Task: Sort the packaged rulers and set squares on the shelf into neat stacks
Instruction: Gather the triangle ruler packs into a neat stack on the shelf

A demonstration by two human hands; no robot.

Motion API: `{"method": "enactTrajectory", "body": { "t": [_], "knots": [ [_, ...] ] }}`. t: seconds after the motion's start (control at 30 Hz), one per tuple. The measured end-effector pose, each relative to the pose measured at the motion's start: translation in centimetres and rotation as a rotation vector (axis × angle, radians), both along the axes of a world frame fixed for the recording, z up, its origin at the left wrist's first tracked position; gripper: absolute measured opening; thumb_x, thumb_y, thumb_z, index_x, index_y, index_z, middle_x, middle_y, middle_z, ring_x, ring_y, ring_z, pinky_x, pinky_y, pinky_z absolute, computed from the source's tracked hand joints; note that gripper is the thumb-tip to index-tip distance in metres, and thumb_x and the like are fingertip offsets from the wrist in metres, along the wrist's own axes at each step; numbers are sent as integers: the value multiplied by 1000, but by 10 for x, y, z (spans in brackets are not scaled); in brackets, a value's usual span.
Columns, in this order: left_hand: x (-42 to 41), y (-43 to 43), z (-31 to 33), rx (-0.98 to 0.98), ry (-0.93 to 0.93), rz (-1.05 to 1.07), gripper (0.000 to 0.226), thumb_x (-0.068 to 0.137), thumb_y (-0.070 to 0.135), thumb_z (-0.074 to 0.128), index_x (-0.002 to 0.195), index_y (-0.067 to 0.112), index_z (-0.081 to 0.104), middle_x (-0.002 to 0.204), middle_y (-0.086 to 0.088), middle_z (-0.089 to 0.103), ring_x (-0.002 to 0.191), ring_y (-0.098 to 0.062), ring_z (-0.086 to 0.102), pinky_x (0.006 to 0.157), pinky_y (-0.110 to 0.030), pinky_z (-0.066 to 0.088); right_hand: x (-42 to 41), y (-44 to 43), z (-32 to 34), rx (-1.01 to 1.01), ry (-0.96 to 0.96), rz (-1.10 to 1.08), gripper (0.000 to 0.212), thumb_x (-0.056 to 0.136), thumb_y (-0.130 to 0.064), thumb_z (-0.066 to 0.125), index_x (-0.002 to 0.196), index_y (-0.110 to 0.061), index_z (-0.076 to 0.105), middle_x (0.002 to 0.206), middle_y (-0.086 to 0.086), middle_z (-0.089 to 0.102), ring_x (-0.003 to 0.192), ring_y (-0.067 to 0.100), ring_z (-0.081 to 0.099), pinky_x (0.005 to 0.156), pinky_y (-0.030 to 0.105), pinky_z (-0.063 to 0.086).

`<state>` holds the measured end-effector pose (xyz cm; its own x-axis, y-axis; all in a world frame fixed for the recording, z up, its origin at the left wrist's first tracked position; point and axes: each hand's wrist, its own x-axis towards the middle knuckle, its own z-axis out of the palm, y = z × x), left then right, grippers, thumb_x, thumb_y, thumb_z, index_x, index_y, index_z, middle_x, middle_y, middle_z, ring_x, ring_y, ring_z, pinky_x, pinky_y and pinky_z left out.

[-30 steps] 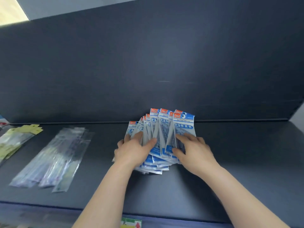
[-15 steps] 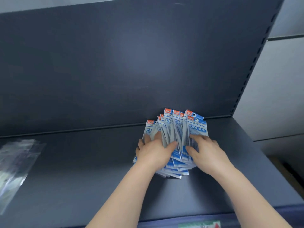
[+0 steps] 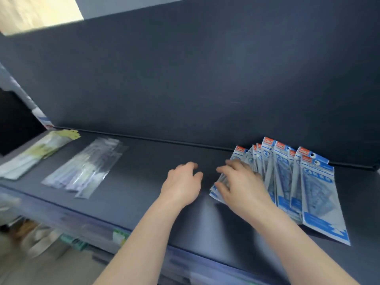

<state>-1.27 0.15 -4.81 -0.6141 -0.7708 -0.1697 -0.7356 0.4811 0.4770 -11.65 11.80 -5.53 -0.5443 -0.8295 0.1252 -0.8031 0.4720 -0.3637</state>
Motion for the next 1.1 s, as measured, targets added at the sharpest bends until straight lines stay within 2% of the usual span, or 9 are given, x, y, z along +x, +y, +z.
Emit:
{"method": "enactTrajectory", "body": {
  "t": [0.13, 0.33, 0.47, 0.53, 0.6, 0.67, 0.73, 0.93, 1.1],
  "knots": [
    [23, -16, 4, 12, 25, 26, 45, 97, 42, 46, 140, 28, 46, 142, 6, 50, 127, -19, 48, 101, -40, 45, 16, -18, 0, -65, -36, 36, 35, 95, -36, 50, 129, -31, 54, 146, -7, 42, 144, 14, 22, 106, 35, 32],
    [1, -17, 8, -30, 108, -96, 42, 94, 42, 53, 134, 30, 52, 135, 9, 56, 123, -15, 51, 97, -35, 46, -5, 8, -5, -210, -39, -204, 30, 94, -19, 51, 122, -24, 62, 134, -2, 53, 137, 21, 36, 98, 41, 39],
    [-40, 12, 3, -22, 180, -261, 41, 91, 40, 57, 130, 27, 57, 125, 6, 61, 121, -21, 52, 96, -38, 46, -26, 48, -16, -140, -9, -436, 33, 93, -16, 48, 124, -21, 59, 138, 3, 52, 138, 32, 33, 103, 51, 36],
    [-58, 35, 3, -88, 131, -336, 53, 91, 47, 55, 139, 27, 47, 136, 0, 51, 127, -28, 41, 100, -40, 41, -38, 73, -23, -35, -61, -561, 37, 97, -22, 42, 133, -22, 50, 143, 4, 45, 138, 35, 30, 105, 51, 34],
    [-72, 60, 2, -125, 48, -424, 69, 88, 59, 52, 149, 33, 30, 154, -2, 30, 138, -32, 25, 108, -48, 33, -49, 97, -28, 22, -166, -617, 41, 99, -25, 37, 140, -23, 42, 146, 5, 40, 139, 37, 27, 107, 49, 34],
    [-81, 81, -4, -140, -54, -524, 75, 85, 69, 47, 150, 45, 19, 162, 0, 8, 147, -33, 7, 114, -57, 20, -55, 114, -30, 40, -220, -597, 45, 98, -20, 37, 142, -25, 40, 148, 4, 38, 135, 35, 32, 107, 43, 35],
    [-87, 92, -15, -174, -146, -596, 69, 87, 69, 44, 148, 49, 18, 163, 4, -1, 148, -34, 0, 114, -63, 12, -58, 123, -30, 60, -181, -555, 54, 93, -9, 38, 143, -30, 40, 148, -2, 39, 128, 29, 37, 102, 35, 37],
    [-77, 61, -11, -182, -140, -593, 61, 84, 44, 50, 140, 53, 29, 160, 13, 8, 145, -29, 14, 111, -63, 20, -55, 104, -23, 94, -191, -380, 66, 86, -1, 39, 140, -38, 44, 143, -9, 43, 116, 25, 42, 96, 28, 37],
    [-30, -17, -1, -66, -136, -511, 64, 68, 37, 53, 128, 57, 42, 158, 21, 16, 147, -18, 13, 115, -56, 17, -22, 46, -23, -3, -338, -162, 51, 90, -5, 44, 135, -29, 53, 138, -6, 47, 126, 18, 45, 102, 22, 35]
  ]
}}
